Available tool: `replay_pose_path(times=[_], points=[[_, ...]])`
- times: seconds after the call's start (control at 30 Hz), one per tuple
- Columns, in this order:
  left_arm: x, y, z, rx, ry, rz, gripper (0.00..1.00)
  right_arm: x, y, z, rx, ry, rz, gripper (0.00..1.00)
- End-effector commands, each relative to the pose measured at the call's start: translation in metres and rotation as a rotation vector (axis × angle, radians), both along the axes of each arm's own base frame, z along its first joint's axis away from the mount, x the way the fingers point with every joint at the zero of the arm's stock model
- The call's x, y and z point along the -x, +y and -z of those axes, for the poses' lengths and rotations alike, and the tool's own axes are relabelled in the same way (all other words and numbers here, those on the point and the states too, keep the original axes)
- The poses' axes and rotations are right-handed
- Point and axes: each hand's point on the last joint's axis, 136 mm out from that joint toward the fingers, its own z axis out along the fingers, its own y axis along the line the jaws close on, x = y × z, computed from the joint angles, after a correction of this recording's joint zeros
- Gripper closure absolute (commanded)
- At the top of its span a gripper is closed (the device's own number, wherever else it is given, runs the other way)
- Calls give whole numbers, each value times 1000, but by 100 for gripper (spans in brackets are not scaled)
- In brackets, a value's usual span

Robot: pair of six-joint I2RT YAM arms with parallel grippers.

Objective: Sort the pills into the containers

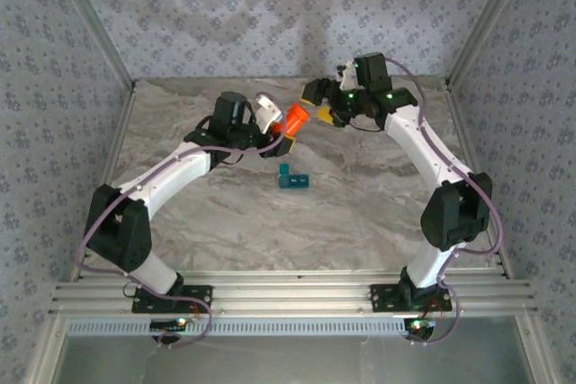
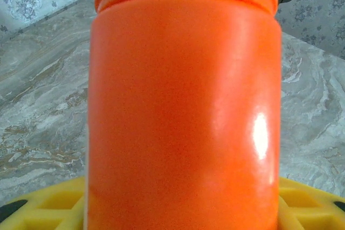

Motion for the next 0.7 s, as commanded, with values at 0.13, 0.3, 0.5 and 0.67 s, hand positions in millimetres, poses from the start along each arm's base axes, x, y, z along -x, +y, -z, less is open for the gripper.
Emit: replay_pose_path(times=[0.13,0.3,0.5,0.67], points=[[-4,-6,-19,25,-43,31,100,-3,19,-11,-21,-23,-27,21],[-8,-5,-18,19,-50,18,100,1,23,-8,-22,-15,-45,24],[-11,-5,-21,25,-65,12,100,7,26,-6,-25,-17,-63,33],[-14,-5,-22,28,-65,7,100,11,29,-7,-41,-17,-86,43]])
